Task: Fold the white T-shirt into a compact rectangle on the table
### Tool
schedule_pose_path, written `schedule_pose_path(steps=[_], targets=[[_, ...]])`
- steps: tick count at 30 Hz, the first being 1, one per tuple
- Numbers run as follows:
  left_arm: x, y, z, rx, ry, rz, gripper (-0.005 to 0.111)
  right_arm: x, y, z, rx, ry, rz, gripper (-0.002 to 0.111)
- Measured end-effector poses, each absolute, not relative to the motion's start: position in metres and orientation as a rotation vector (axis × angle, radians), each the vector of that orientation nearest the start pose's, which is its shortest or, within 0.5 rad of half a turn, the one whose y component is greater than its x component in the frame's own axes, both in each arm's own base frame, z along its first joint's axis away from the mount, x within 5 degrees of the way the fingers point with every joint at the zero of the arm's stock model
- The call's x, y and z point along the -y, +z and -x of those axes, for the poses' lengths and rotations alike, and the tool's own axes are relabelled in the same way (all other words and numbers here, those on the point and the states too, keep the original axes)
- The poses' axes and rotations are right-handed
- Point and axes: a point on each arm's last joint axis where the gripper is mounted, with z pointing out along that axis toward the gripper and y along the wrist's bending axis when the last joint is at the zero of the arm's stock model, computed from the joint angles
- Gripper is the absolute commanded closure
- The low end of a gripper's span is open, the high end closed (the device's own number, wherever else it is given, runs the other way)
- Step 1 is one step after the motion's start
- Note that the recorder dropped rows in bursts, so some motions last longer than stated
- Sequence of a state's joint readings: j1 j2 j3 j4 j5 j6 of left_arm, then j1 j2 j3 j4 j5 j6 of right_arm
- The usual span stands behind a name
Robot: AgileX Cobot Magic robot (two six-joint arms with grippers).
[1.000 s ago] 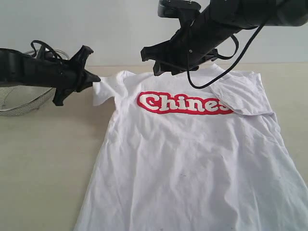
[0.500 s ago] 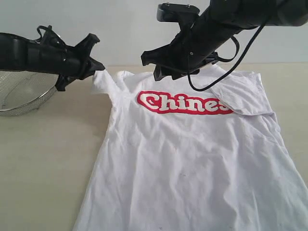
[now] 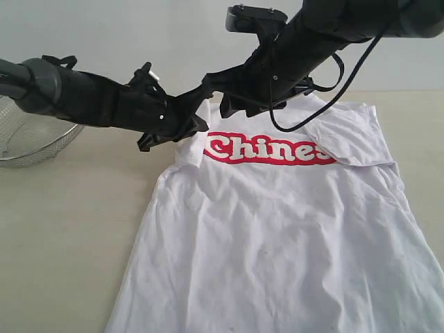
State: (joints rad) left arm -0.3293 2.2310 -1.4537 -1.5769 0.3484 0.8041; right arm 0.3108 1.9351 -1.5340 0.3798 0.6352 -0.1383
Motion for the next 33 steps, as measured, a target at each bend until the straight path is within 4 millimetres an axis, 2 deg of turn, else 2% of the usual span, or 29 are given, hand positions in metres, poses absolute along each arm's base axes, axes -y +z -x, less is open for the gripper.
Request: schedule_pose_path(steps=[2, 4, 7, 9, 12, 16, 19, 23, 27, 30, 33], targets=[[0.187, 0.126, -0.441, -2.377, -0.950, 0.324, 0.094, -0.152, 0.246, -0.409, -2.502, 0.477, 0.269, 0.066], [0.187, 0.126, -0.442, -2.374, -0.946, 0.326, 0.079, -0.152, 0.246, -0.409, -2.502, 0.477, 0.269, 0.066], [0.187, 0.127, -0.442, -2.372, -0.949, 0.322, 0.042, -0.152, 0.246, -0.409, -2.502, 0.477, 0.269, 0.066], [0.188, 0.127, -0.441, -2.373, -0.954, 0.310, 0.027, -0.152, 0.246, -0.409, -2.502, 0.477, 0.269, 0.066], [0.189, 0.127, -0.441, -2.375, -0.961, 0.303, 0.030, -0.152, 0.246, -0.409, -2.502, 0.477, 0.269, 0.066], [0.193, 0.128, -0.438, -2.386, -1.018, 0.252, 0.046, -0.152, 0.246, -0.409, -2.502, 0.477, 0.269, 0.066], [0.196, 0.129, -0.436, -2.384, -1.012, 0.168, 0.046, -0.153, 0.246, -0.409, -2.502, 0.479, 0.267, 0.066], [0.211, 0.132, -0.435, -2.366, -1.022, 0.097, 0.046, -0.153, 0.246, -0.408, -2.510, 0.480, 0.270, 0.066], [0.217, 0.129, -0.434, -2.366, -1.019, 0.074, 0.048, -0.152, 0.245, -0.407, -2.528, 0.470, 0.286, 0.066], [0.212, 0.132, -0.436, -2.366, -1.005, 0.036, 0.057, -0.152, 0.245, -0.407, -2.530, 0.472, 0.286, 0.066], [0.195, 0.141, -0.439, -2.373, -0.982, -0.009, 0.065, -0.152, 0.245, -0.408, -2.519, 0.465, 0.282, 0.066]])
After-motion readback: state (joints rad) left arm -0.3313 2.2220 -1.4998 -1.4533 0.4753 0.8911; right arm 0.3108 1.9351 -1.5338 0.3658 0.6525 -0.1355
